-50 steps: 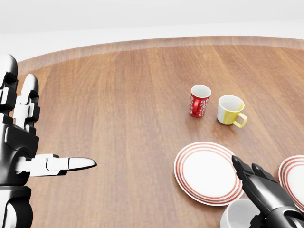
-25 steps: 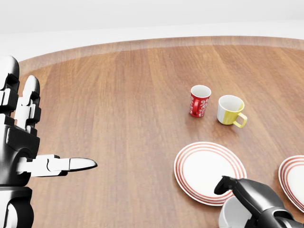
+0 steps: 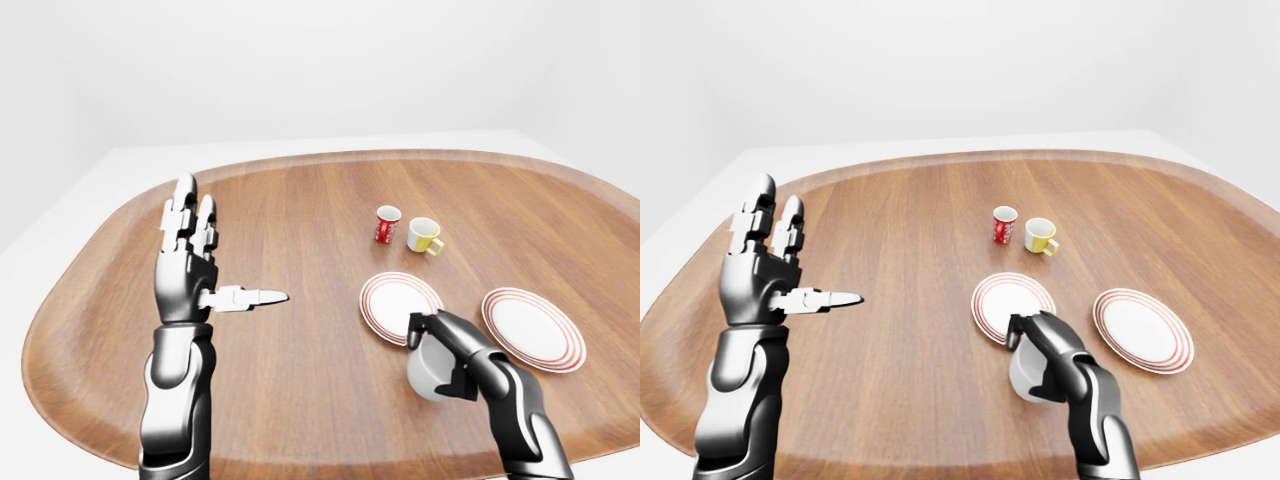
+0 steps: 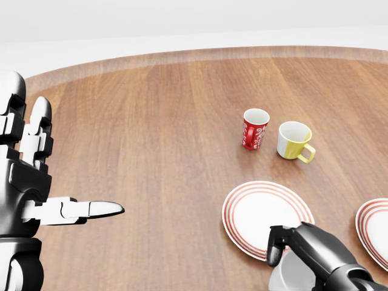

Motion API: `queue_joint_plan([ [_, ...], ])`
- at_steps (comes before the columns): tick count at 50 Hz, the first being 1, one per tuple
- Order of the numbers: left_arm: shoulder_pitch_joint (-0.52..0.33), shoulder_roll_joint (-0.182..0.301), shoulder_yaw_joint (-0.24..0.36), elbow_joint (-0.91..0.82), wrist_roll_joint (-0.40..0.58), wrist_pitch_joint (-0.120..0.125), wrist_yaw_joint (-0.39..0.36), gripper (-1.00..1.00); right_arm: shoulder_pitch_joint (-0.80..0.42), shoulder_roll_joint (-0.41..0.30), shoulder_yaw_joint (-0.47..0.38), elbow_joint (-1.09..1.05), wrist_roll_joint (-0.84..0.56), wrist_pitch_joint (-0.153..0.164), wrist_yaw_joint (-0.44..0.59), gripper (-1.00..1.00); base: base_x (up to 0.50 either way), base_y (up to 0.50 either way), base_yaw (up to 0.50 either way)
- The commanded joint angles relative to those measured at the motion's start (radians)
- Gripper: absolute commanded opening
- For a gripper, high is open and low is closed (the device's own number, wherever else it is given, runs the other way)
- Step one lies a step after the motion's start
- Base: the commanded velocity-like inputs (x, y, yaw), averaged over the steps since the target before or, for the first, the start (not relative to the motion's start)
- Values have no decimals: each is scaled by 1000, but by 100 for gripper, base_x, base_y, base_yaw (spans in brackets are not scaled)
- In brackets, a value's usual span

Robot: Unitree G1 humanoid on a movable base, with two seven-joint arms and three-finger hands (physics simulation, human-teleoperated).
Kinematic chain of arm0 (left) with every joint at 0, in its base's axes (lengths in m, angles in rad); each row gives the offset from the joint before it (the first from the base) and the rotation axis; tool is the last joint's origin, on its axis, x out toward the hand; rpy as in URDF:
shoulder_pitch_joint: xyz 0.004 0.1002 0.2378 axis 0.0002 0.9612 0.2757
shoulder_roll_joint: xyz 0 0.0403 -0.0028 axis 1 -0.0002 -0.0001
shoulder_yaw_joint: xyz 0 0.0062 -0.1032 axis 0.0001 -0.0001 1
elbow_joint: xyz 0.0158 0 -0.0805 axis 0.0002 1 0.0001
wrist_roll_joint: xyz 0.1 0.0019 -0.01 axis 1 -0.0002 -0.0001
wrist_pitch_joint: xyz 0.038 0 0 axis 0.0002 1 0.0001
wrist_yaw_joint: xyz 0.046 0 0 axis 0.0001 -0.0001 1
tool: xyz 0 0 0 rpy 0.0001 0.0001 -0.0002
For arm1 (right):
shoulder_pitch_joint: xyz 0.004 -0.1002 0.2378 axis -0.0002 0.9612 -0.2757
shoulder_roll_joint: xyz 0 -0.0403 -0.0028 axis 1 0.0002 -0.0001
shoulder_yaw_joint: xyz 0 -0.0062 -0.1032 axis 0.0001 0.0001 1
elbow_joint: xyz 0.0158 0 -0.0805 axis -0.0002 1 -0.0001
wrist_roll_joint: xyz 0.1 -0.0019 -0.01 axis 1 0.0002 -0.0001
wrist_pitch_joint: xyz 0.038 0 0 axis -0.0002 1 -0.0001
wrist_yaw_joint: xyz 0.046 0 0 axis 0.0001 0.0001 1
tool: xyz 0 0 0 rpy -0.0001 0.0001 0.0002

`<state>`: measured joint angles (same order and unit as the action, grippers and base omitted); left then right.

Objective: Put the white mug on the left plate.

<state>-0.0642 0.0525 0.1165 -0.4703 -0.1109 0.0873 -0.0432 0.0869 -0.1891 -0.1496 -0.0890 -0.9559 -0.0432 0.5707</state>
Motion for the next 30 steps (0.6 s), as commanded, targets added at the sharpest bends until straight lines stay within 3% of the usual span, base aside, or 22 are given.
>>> queue_joint_plan([
  [1, 0, 1, 1, 8, 1, 0, -1, 97, 31, 60, -1, -318, 120, 89, 127, -100, 0, 0, 0],
  [3, 0, 1, 1, 6, 1, 0, -1, 97, 27, 72, 4, -398, 139, 129, 127, -100, 0, 0, 0],
  [9, 2, 0, -1, 5, 3, 0, -3, 97, -4, 80, 11, -568, 162, 130, 127, -100, 0, 0, 0],
  [18, 1, 0, 0, 3, 2, 0, -2, 97, -59, 65, 10, -637, 164, 130, 127, -100, 0, 0, 0],
  [24, 3, -1, -3, 1, 5, 0, -3, 97, -192, 23, 37, -523, 138, 130, 127, -100, 0, 0, 0],
  [30, 1, 0, -1, 2, 4, 0, -3, 97, -438, -24, 73, -236, 115, 130, 127, -100, 0, 0, 0],
])
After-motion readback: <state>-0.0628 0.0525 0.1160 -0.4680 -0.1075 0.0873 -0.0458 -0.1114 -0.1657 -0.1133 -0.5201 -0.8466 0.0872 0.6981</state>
